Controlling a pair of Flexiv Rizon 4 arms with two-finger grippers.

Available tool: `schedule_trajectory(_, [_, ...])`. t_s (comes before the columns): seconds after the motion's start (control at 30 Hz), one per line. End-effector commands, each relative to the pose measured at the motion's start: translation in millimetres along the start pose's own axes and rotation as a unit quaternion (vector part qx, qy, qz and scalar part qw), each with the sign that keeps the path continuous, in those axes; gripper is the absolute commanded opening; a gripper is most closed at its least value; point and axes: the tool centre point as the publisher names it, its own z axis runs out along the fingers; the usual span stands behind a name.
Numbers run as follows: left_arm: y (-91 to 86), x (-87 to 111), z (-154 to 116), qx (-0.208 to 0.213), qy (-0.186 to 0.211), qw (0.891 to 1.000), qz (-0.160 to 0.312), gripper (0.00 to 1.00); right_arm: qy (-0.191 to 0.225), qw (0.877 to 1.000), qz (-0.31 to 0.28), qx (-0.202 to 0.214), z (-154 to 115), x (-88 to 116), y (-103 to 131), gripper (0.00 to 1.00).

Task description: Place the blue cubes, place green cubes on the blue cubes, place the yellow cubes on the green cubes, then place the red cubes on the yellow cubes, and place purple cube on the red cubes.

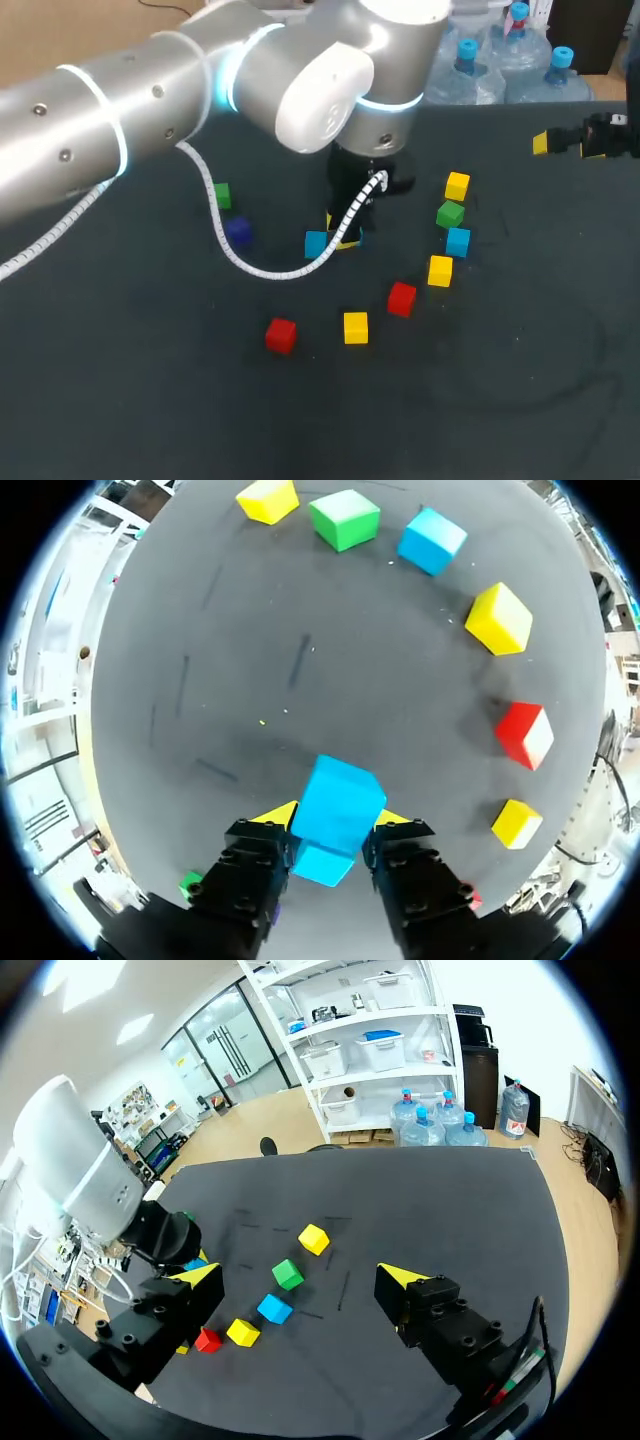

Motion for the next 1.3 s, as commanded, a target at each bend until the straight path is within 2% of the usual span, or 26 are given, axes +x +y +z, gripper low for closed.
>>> schedule_trajectory(0.03, [1.6,-0.7,4.7,0.008,-0.005,1.000,-0.001,0.00,0.000,1.000,0.000,0.002,0.1,0.3,0.7,1.00])
schedule_trajectory(0.77, [-24.1,4.2,2.8,0.019,-0.020,1.000,0.007,0.00,0.000,1.000,0.000,0.002,0.1,0.3,0.7,1.00])
schedule_trajectory(1.3, [-25.1,3.7,13.0,0.029,-0.014,0.999,0.000,0.00,0.000,1.000,0.000,0.002,0.1,0.3,0.7,1.00])
